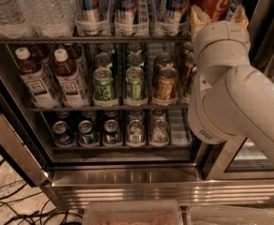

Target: Pick coke can from top shelf of fridge

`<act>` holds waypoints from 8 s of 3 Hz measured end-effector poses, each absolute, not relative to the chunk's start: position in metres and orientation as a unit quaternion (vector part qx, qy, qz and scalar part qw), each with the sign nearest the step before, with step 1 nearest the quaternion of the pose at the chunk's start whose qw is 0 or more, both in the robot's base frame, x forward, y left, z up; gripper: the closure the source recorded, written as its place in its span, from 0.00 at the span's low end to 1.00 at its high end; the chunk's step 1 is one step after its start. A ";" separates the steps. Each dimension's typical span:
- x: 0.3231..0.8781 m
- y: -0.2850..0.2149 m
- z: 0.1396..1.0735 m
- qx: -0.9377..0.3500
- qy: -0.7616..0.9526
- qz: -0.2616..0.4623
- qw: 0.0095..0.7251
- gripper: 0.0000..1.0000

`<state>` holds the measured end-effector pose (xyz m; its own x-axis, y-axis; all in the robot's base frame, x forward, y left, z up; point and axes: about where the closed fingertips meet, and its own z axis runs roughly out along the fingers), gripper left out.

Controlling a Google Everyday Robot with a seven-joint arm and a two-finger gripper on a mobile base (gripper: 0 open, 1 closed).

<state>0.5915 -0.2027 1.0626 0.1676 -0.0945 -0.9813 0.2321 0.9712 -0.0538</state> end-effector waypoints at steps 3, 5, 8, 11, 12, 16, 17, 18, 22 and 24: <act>0.621 -0.210 1.073 0.053 0.631 -0.113 0.766 0.34; 0.626 -0.218 1.069 0.063 0.637 -0.113 0.760 0.54; 0.626 -0.218 1.069 0.063 0.637 -0.113 0.760 1.00; 0.611 -0.206 1.097 0.054 0.584 -0.113 0.802 1.00; 0.604 -0.203 1.104 0.051 0.576 -0.108 0.809 1.00; 0.530 -0.194 1.095 0.012 0.596 -0.113 0.795 1.00; 0.519 -0.190 1.085 -0.039 0.619 -0.114 0.776 1.00; 0.510 -0.207 1.088 -0.102 0.632 -0.154 0.753 1.00; 0.507 -0.196 1.082 -0.244 0.628 -0.224 0.704 1.00; 0.495 -0.116 1.024 -0.337 0.614 -0.137 0.700 1.00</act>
Offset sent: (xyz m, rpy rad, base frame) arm 0.0243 0.0017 0.0178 -0.0276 -0.0389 0.0155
